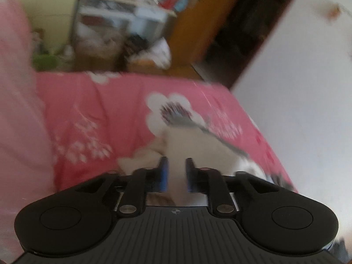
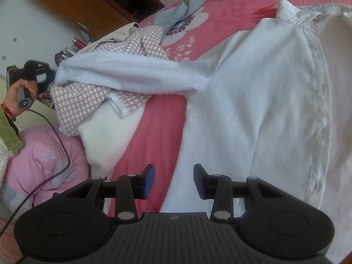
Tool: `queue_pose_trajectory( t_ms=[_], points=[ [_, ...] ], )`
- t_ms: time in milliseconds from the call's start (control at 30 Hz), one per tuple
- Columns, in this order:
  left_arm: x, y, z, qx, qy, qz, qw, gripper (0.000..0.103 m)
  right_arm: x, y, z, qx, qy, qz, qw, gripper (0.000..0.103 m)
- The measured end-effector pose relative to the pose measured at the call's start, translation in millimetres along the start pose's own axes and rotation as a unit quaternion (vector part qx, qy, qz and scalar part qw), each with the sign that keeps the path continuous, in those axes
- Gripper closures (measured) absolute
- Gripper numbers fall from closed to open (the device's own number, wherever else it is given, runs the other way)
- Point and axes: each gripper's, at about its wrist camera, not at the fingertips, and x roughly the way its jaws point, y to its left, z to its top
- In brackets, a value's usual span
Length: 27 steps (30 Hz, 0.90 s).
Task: Fold clothes
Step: 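Release the sleeve with the left gripper and swing it back over the shirt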
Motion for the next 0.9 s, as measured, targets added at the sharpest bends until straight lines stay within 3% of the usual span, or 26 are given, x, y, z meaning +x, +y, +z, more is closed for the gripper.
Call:
queue_pose_trajectory(
  t_ms=[100,200,300,400,467,533,667,800,900],
  points=[
    [-26,2,1,-0.01,-0.055,0.011,0.9984,0.075,-2,-2,-4,0.002,0.001,-0.004,1.0,0.061],
    [-57,-17,-3,0.031,-0.095,-0.006,0.995,0.075,-7,-7,-11,0.01,0.0,-0.01,1.0,0.061],
    [-90,-48,-27,0.096,-0.082,-0.082,0.9887,0.072,-20,-15,-22,0.027,-0.011,-0.018,0.999,0.061],
    [-113,-81,-71,0.165,-0.021,-0.175,0.9704,0.066,-40,-27,-36,0.046,-0.03,-0.034,0.998,0.061],
    [-118,-98,-114,0.201,0.042,-0.235,0.9501,0.065,-58,-37,-44,0.061,-0.052,-0.056,0.995,0.061],
    [-121,-111,-160,0.23,0.108,-0.29,0.9228,0.065,-78,-49,-53,0.083,-0.082,-0.082,0.99,0.061],
    [-108,-120,-266,0.271,0.245,-0.333,0.8695,0.065,-126,-75,-79,0.121,-0.143,-0.158,0.97,0.061],
    [-99,-107,-354,0.33,0.33,-0.341,0.8161,0.065,-190,-99,-116,0.162,-0.221,-0.252,0.928,0.061],
    [-113,-93,-390,0.406,0.322,-0.36,0.7756,0.065,-241,-116,-150,0.196,-0.281,-0.325,0.882,0.061]
  ],
)
